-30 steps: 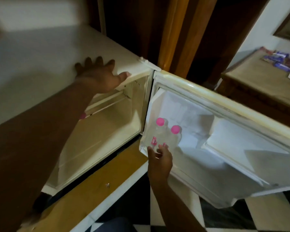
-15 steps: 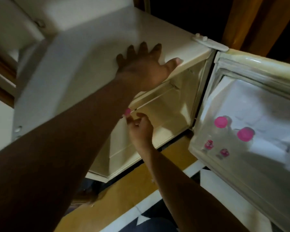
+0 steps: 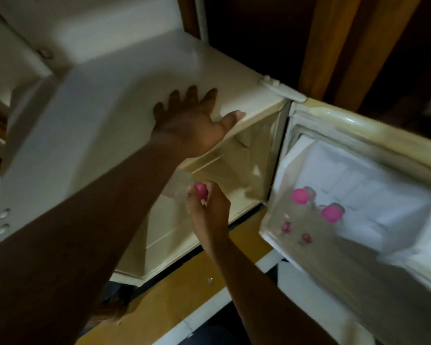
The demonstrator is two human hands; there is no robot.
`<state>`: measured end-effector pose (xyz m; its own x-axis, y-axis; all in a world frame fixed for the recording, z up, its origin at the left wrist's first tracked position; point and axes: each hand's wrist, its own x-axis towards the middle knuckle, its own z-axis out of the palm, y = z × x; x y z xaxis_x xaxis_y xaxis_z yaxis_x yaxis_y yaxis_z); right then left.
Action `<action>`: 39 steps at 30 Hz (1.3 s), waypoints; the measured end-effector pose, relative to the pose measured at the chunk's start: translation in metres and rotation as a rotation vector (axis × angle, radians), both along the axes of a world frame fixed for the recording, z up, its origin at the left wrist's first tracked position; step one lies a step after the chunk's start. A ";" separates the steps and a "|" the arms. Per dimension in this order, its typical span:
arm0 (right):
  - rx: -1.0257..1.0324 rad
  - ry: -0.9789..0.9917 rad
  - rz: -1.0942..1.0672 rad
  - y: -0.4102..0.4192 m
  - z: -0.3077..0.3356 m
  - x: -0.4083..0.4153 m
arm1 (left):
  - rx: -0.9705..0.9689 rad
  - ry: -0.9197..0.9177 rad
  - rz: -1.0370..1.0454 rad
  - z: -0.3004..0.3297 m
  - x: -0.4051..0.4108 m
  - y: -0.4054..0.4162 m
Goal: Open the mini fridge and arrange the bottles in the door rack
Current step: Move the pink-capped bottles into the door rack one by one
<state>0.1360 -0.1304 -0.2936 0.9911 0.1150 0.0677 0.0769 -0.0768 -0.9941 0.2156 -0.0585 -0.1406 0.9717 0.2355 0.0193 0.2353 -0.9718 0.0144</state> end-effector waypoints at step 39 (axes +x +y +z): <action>-1.223 0.167 -0.138 -0.217 0.099 -0.028 | -0.045 -0.060 -0.001 0.007 -0.009 -0.011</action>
<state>0.1076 -0.3478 -0.1943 0.9860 -0.0922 -0.1387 -0.1262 -0.9570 -0.2611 0.2068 -0.0694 -0.1338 0.9694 0.2364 0.0668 0.2316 -0.9701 0.0721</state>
